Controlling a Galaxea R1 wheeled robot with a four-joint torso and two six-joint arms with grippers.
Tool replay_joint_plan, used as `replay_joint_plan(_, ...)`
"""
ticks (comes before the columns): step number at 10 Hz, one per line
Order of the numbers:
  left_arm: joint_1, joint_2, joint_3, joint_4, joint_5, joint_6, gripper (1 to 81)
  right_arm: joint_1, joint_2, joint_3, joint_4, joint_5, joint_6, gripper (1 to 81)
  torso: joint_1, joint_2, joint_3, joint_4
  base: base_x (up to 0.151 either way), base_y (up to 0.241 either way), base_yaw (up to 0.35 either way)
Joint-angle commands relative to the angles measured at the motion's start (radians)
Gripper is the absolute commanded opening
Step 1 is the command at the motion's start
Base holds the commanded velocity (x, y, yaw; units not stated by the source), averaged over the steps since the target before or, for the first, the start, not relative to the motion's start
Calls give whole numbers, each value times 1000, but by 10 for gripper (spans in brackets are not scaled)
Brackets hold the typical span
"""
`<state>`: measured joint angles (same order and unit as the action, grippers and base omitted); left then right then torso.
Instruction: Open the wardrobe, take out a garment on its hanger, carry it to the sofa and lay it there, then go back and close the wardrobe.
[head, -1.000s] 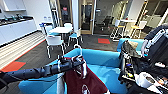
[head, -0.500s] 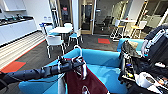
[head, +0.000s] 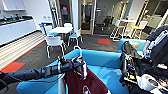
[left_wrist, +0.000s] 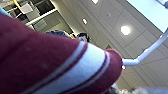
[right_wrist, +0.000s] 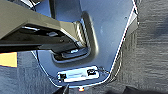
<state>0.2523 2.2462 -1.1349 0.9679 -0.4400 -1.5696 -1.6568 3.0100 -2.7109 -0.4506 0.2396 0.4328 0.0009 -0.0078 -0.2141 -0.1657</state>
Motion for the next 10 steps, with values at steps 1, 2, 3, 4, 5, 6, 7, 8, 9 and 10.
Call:
replay_joint_plan(1, -164, -5, 37, -17, -71, 5, 10, -7, -4, 0, -6, -54, -2, 811, 0, 0, 0, 0, 70, 0, 0)
replay_joint_plan(2, -164, -6, 35, -17, -71, 5, 10, -7, -4, 0, -5, -52, -2, 811, 0, 0, 0, 0, 0, 0, 0)
replay_joint_plan(3, -163, -6, 35, -17, -71, 5, 10, -7, -4, 0, -5, -49, -2, 811, 0, 0, 0, 0, 0, 0, 0)
replay_joint_plan(4, -161, -5, 35, -17, -71, 5, 10, -7, -4, 0, -5, -48, -2, 811, 1, 0, 0, 34, 0, 0, 0)
replay_joint_plan(5, -161, -2, 35, -17, -69, 5, 10, -7, -4, 0, -6, -48, -2, 811, 1, 0, 0, 73, 0, 0, 0)
replay_joint_plan(6, -161, 6, 32, -18, -66, 5, 10, -7, -4, 0, -6, -48, -2, 811, 0, 0, 0, 103, 0, 0, 0)
replay_joint_plan(7, -161, 17, 26, -18, -66, 5, 10, -7, -4, 0, -6, -48, -2, 811, 0, 0, 0, 123, 0, 0, 0)
replay_joint_plan(8, -161, 32, 12, -17, -65, 5, 10, -7, -4, 0, -3, -48, -2, 811, 1, 0, 0, 60, 0, 0, 0)
replay_joint_plan(9, -161, 43, 3, -17, -56, 5, 10, -4, -4, 0, -3, -48, -2, 811, 0, 0, 0, 91, 0, 0, 0)
replay_joint_plan(10, -161, 67, -3, -17, -16, 5, 10, -1, -4, 0, -3, -51, -2, 811, 0, 0, 0, 116, 0, 0, 0)
